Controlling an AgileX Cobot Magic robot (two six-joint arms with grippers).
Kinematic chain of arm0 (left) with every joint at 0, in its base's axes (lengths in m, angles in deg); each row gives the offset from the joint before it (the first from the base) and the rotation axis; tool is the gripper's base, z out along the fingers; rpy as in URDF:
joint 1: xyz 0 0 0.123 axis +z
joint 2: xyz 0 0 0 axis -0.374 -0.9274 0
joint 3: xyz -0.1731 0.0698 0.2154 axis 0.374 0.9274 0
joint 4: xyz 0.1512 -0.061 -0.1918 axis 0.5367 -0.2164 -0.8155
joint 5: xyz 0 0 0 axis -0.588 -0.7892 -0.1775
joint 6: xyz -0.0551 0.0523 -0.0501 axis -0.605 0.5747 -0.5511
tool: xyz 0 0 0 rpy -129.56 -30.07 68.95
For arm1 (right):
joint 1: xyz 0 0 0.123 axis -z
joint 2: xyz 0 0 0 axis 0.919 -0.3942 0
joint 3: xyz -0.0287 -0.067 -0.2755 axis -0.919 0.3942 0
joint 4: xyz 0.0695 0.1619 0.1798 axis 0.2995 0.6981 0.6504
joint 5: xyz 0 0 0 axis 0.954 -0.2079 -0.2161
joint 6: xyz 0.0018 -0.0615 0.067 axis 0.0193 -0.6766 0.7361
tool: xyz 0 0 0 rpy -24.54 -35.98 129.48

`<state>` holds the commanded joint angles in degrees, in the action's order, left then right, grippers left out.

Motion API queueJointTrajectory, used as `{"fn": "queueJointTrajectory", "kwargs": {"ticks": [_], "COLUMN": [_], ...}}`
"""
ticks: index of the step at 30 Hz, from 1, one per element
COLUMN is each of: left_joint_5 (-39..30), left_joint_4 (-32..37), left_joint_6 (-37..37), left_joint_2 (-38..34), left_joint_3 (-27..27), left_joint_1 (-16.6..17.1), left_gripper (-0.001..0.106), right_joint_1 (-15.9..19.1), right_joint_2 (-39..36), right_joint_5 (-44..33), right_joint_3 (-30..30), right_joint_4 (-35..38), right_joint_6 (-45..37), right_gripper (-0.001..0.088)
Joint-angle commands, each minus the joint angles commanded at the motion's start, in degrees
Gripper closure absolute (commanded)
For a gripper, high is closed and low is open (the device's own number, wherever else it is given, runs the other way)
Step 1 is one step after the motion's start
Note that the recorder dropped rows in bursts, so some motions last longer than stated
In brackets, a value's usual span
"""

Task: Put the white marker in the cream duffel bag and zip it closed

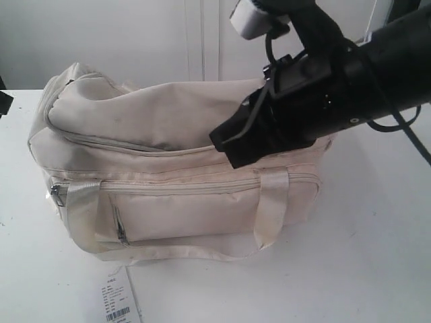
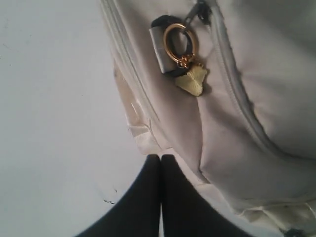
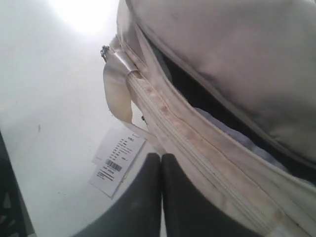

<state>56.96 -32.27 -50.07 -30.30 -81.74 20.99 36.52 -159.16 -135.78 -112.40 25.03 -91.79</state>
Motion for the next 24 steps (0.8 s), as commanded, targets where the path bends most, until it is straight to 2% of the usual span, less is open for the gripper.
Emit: {"fn": "queueJointTrajectory", "kwargs": {"ticks": [4,9,12,14,20,22,24], "left_joint_5": [2.41,-4.87,-6.97,-8.1,-9.48,-10.04,-9.89], "left_joint_4": [-7.14,-20.77,-26.75,-27.96,-27.96,-27.96,-29.39], "left_joint_6": [4.23,12.61,15.38,15.89,18.1,17.9,17.84], "left_joint_2": [-0.98,-8.39,-11.61,-12.42,-12.87,-13.83,-15.44], "left_joint_3": [-0.23,-5.49,-8.53,-9.76,-10.04,-10.04,-10.04], "left_joint_1": [2.75,6.8,8.94,9.52,9.65,9.65,9.65], "left_gripper": [0.105,0.105,0.104,0.095,0.06,0.052,0.049], "right_joint_1": [-1.4,-5.83,-8.39,-9.77,-12.46,-12.51,-12.51], "right_joint_2": [-3.6,-9.32,-13.08,-15.16,-21.37,-23.62,-25.55], "right_joint_5": [0.22,0.78,2.75,4.62,13.68,14.78,14.88], "right_joint_3": [-3.9,-9.86,-13.41,-15.69,-22.39,-24.67,-26.48], "right_joint_4": [0.11,-0.3,-2.97,-5.19,-8.04,-8.42,-8.42], "right_joint_6": [0.12,0.33,0.33,0.33,0.1,0.1,0.1], "right_gripper": [0.0868,0.0868,0.0868,0.0868,0.0867,0.0828,0.0752]}}
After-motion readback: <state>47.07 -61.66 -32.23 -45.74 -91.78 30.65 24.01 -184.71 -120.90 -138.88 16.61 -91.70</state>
